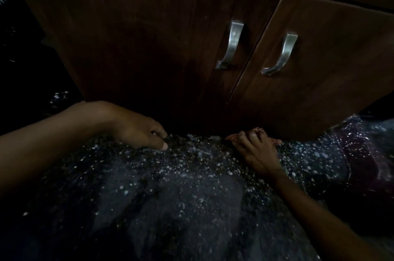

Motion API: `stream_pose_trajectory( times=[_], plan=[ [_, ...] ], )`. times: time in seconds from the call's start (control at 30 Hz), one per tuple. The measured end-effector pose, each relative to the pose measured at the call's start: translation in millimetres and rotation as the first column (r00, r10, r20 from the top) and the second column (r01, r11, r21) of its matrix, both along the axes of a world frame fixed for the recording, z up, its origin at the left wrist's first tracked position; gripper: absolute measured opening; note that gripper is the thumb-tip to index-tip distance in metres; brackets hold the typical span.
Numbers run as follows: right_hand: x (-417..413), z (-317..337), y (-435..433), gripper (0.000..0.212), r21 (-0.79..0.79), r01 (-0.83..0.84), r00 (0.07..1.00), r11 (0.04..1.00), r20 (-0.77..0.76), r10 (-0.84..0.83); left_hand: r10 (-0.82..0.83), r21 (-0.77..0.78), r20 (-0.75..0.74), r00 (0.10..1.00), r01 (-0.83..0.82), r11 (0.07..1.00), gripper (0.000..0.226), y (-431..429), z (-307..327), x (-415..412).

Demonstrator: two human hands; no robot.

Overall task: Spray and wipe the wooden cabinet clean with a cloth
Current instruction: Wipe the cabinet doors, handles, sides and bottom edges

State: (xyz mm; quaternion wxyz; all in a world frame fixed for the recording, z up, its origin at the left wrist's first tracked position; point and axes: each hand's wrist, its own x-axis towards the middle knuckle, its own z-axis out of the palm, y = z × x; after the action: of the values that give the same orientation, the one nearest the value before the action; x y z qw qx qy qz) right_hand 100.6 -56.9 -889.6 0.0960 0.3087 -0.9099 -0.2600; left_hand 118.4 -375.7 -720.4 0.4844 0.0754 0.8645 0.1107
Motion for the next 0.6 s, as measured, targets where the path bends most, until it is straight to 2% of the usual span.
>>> stream_pose_trajectory(
  times=[0.07,0.17,0.27,0.33,0.4,0.47,0.5,0.53,0.6],
  plan=[
    [3.2,2.5,24.3,0.044,0.013,0.063,0.998,0.998,-0.011,-0.063,-0.015,0.004,0.009,1.000,0.015,1.000,0.060,6.8,-0.1,-0.1],
    [9.2,8.1,57.9,0.046,0.068,0.269,0.963,0.961,0.008,-0.270,-0.036,0.013,0.002,0.999,0.036,0.999,0.060,18.7,0.0,-1.3],
    [15.0,14.4,81.4,0.046,0.090,0.491,0.871,0.867,-0.037,-0.489,-0.046,0.026,0.008,0.999,0.046,0.999,0.060,27.6,-0.9,-2.3],
    [19.2,16.3,88.7,0.046,0.077,0.578,0.816,0.813,-0.099,-0.570,-0.049,0.030,0.019,0.999,0.049,0.998,0.059,30.6,-1.8,-2.5],
    [23.3,23.8,89.8,0.039,0.066,0.699,0.715,0.712,-0.068,-0.696,-0.052,0.032,0.020,0.998,0.051,0.998,0.058,31.8,-2.5,-2.1],
    [22.3,25.3,91.5,0.031,-0.056,0.829,0.559,0.557,0.022,-0.829,-0.052,0.037,0.012,0.999,0.051,0.998,0.057,31.9,-3.2,-2.6],
    [22.8,25.0,91.2,0.030,-0.112,0.855,0.512,0.506,0.029,-0.858,-0.050,0.037,0.010,0.999,0.049,0.998,0.058,31.4,-3.9,-3.5],
    [22.8,22.3,92.2,0.031,-0.112,0.900,0.432,0.422,0.101,-0.896,-0.047,0.036,0.013,0.999,0.047,0.998,0.058,31.6,-4.3,-3.9],
    [20.5,18.1,95.4,0.032,-0.250,0.928,0.334,0.275,0.235,-0.913,-0.044,0.034,0.024,0.999,0.043,0.998,0.059,31.6,-3.9,-3.8]
  ],
)
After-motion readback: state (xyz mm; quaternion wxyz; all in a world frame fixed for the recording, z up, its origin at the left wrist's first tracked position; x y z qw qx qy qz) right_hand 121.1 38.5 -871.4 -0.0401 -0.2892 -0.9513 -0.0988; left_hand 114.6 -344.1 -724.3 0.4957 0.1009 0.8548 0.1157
